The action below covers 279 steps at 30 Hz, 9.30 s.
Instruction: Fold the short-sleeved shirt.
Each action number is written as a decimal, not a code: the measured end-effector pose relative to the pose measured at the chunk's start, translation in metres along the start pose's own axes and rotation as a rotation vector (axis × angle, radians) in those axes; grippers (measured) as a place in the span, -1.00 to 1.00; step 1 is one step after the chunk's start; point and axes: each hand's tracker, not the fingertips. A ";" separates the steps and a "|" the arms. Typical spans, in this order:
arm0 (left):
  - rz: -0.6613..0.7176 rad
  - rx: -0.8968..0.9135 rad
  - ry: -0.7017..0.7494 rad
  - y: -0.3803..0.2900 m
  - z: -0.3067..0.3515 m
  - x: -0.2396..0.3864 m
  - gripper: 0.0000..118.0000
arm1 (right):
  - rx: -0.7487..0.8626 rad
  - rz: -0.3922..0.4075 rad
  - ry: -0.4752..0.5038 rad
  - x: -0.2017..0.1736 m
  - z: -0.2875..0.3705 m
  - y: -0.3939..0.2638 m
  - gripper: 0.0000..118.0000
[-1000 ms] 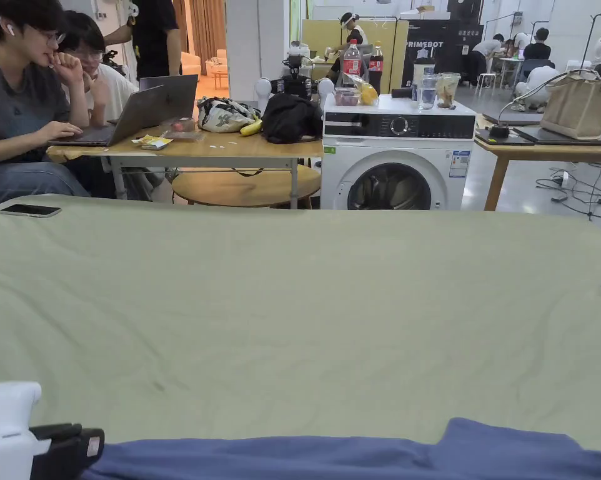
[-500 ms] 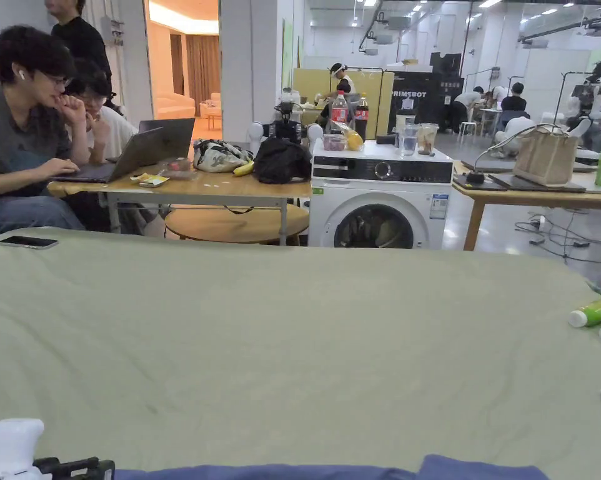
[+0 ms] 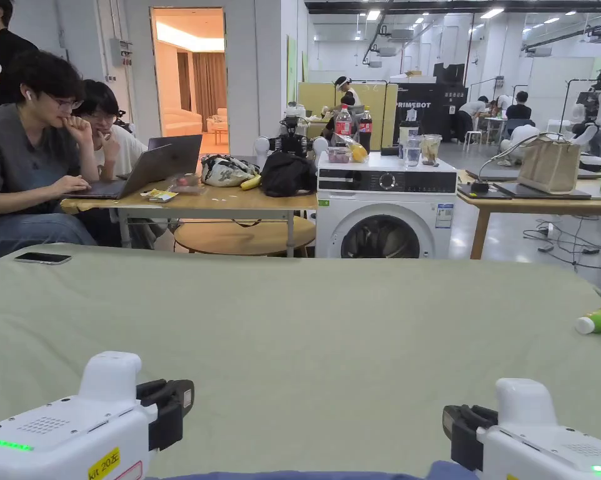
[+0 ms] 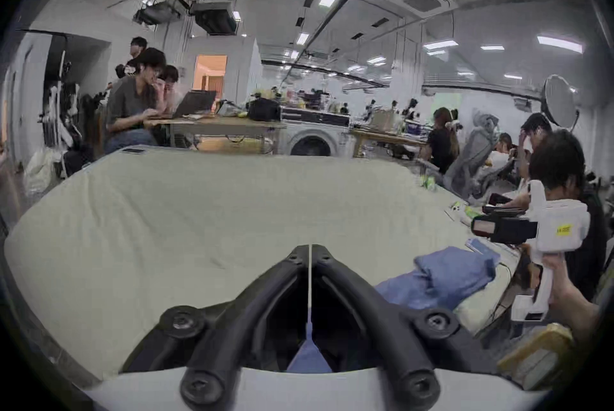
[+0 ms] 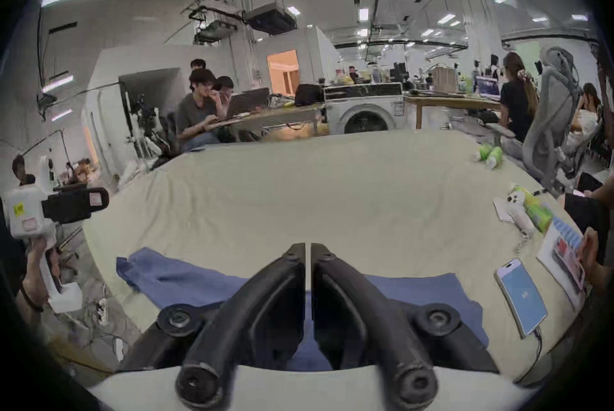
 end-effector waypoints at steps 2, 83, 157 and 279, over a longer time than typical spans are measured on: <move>0.010 -0.005 -0.018 -0.002 0.003 -0.005 -1.00 | -0.033 0.018 0.042 -0.003 -0.005 -0.004 -1.00; 0.733 -0.262 -0.322 -0.076 -0.096 -0.079 0.71 | -0.198 -0.117 0.145 0.037 0.030 -0.046 -1.00; 0.663 -0.540 -0.448 -0.112 -0.176 0.007 0.40 | -0.562 0.021 0.064 0.019 -0.093 -0.075 -1.00; -0.059 0.205 0.209 0.029 0.029 0.093 0.82 | 0.268 0.141 -0.129 -0.062 0.055 0.027 0.78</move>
